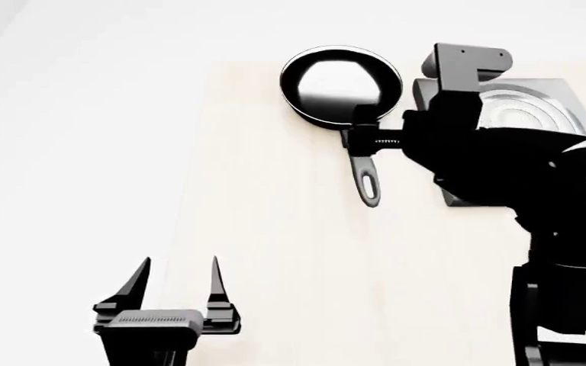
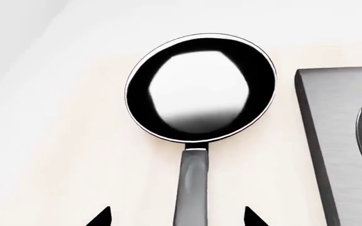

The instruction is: Turn on the stove and put the frying pan on it.

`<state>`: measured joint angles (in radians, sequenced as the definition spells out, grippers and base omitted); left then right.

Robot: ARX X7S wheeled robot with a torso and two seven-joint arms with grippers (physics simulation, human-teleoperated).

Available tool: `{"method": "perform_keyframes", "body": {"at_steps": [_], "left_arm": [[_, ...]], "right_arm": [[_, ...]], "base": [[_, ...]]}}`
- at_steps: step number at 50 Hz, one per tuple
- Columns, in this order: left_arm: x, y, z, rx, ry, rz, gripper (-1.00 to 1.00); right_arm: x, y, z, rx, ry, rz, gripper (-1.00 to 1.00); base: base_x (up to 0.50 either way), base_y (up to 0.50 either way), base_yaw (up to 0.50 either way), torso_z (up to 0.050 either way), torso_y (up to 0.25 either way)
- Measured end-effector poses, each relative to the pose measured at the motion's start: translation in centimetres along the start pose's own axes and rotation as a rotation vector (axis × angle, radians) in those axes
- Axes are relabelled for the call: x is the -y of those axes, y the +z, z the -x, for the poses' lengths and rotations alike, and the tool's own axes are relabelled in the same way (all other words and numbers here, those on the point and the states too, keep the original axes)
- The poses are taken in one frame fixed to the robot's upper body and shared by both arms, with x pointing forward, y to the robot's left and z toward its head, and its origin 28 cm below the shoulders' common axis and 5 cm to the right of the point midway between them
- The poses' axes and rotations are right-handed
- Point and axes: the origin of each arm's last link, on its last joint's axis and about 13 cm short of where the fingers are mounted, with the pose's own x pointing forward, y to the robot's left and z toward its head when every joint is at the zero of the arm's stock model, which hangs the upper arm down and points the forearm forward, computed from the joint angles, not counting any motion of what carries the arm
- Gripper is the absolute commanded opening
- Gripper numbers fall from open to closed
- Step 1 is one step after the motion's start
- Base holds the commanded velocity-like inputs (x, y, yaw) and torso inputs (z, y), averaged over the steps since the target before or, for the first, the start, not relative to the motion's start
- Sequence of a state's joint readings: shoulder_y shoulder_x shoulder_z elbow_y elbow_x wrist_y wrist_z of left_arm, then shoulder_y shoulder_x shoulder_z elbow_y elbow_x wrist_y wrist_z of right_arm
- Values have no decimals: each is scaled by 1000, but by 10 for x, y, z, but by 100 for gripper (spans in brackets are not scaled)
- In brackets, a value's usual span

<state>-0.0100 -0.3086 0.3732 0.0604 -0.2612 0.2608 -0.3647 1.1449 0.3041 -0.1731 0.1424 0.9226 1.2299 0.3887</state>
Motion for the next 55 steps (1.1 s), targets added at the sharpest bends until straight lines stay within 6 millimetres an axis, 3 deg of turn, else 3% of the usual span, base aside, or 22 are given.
{"method": "perform_keyframes", "body": {"at_steps": [22,55], "left_arm": [[0,0,0,-1,-2,2,100],[1,0,0,-2,-5,1,100]], "right_arm": [[5,-11,-32,-111,-24,-23,100],[4,-22,-54,-193,-50,3,100]], "base": [[0,0,0,0,0],[0,0,0,0,0]]}}
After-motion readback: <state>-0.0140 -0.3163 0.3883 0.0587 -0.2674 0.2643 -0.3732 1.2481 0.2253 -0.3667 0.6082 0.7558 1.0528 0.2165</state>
